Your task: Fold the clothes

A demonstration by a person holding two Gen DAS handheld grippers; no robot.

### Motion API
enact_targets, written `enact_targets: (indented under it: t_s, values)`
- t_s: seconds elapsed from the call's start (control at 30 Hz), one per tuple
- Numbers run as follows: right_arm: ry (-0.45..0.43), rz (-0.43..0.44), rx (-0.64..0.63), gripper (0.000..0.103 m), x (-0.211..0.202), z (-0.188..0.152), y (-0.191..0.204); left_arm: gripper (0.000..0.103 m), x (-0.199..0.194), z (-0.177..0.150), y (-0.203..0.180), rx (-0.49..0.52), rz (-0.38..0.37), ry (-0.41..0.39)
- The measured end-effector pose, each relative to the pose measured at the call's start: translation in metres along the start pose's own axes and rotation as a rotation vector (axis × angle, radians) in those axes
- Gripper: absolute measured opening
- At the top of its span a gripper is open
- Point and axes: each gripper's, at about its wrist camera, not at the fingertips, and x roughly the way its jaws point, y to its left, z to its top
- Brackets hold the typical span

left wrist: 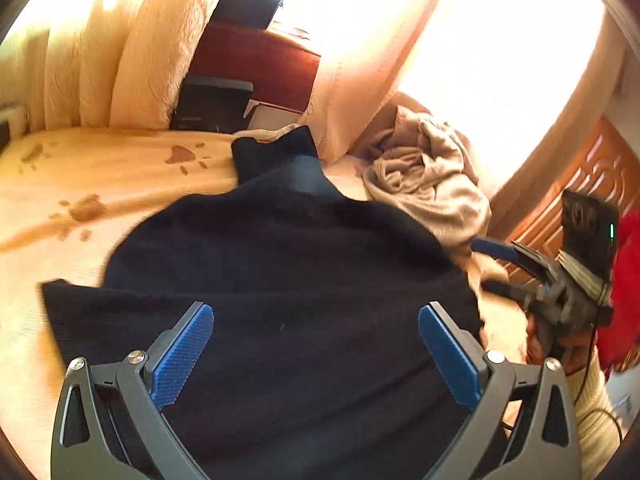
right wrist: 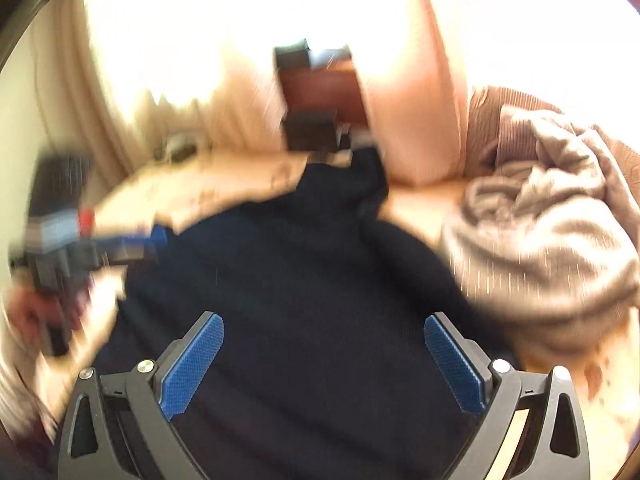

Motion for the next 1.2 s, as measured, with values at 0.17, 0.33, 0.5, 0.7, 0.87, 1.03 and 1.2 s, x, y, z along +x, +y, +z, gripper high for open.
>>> enact_targets:
  t_s: [0.17,0.33,0.5,0.7,0.87,1.03,1.2]
  values:
    - [-0.027,0.111,-0.001,0.102,0.043,0.052,-0.007,0.103,0.028,0.000,0.007,-0.054,-0.016,-0.011]
    - [0.023,0.080,-0.101,0.081,0.105,0.090,0.001,0.103,0.043,0.000,0.011,-0.083,-0.029,-0.022]
    - [0.063,-0.002,-0.098,0.059,0.146,0.112,-0.015,0.103,0.045,0.000,0.013,-0.084,-0.039,-0.031]
    - [0.131,-0.013,-0.109,0.037,0.180,0.121,-0.037,0.103,0.047,0.001,0.015,-0.085,-0.050,-0.041]
    - [0.146,-0.028,-0.114,0.037,0.194,0.123,-0.045,0.103,0.048,0.001,0.015,-0.085,-0.052,-0.046]
    - [0.116,-0.097,-0.125,0.037,0.195,0.127,-0.045,0.103,0.049,-0.001,0.013,-0.086,-0.051,-0.047]
    - [0.069,-0.128,-0.029,0.037,0.189,0.138,-0.064,0.103,0.048,-0.002,0.012,-0.087,-0.051,-0.048]
